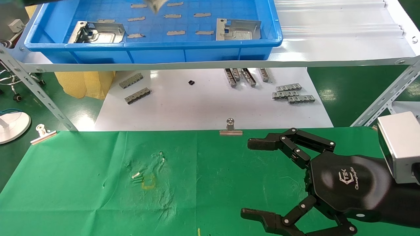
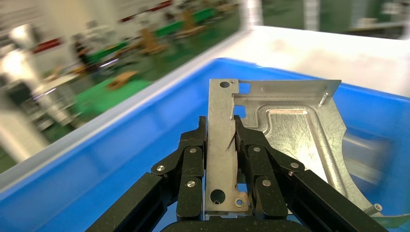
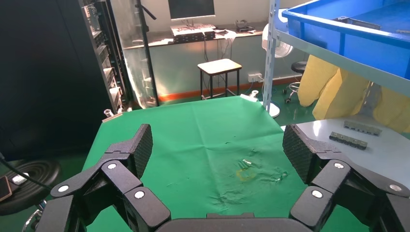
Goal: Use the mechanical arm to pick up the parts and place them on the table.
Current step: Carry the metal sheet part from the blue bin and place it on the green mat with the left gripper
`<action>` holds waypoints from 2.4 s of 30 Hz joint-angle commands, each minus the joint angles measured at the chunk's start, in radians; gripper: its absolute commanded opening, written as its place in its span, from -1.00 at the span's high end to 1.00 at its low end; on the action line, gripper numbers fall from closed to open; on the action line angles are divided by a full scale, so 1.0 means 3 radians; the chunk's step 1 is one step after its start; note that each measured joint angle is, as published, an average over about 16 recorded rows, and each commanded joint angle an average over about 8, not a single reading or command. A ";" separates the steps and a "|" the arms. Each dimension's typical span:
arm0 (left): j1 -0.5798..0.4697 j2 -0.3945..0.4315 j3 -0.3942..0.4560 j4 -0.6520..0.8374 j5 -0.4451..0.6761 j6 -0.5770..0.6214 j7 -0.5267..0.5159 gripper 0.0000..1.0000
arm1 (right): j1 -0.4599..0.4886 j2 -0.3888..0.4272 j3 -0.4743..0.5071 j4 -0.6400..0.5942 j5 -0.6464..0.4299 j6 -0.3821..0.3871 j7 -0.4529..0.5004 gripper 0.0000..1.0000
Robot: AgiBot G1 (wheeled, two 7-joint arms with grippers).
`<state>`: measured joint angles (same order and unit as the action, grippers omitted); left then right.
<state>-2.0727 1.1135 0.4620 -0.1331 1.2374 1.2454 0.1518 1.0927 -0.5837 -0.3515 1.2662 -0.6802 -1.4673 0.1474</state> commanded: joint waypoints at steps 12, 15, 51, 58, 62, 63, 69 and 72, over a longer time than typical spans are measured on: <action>0.0287 -0.0558 0.0178 -0.0543 -0.0150 0.1207 0.0453 1.00 | 0.0000 0.0000 -0.0001 0.0000 0.0000 0.0000 0.0000 -1.00; 0.0543 -0.0746 0.0343 -0.0914 -0.0292 0.1211 0.0465 1.00 | 0.0000 0.0000 -0.0001 0.0000 0.0000 0.0000 0.0000 -1.00; 0.1368 -0.0443 0.1003 0.0142 -0.0083 0.0822 0.2121 -1.00 | 0.0001 0.0001 -0.0002 0.0000 0.0001 0.0001 -0.0001 -1.00; 0.1325 -0.0386 0.0983 0.0263 -0.0108 0.0733 0.2201 -1.00 | 0.0001 0.0001 -0.0003 0.0000 0.0002 0.0001 -0.0001 -1.00; 0.1315 -0.0404 0.0935 0.0305 -0.0182 0.0932 0.2165 -1.00 | 0.0001 0.0001 -0.0003 0.0000 0.0002 0.0001 -0.0001 -1.00; 0.1319 -0.0413 0.0921 0.0316 -0.0205 0.0988 0.2136 -1.00 | 0.0001 0.0001 -0.0003 0.0000 0.0002 0.0001 -0.0001 -1.00; 0.1403 -0.0470 0.0817 0.0385 -0.0372 0.1163 0.1849 -1.00 | 0.0000 0.0001 -0.0003 0.0000 0.0002 0.0001 -0.0001 -1.00; 0.1451 -0.0488 0.0783 0.0405 -0.0426 0.1174 0.1749 -1.00 | 0.0000 0.0001 -0.0003 -0.0001 0.0003 0.0002 -0.0002 -1.00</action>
<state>-1.6435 0.9697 0.7022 -0.0145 1.1178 1.5956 0.6946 1.0927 -0.5833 -0.3523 1.2660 -0.6794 -1.4668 0.1469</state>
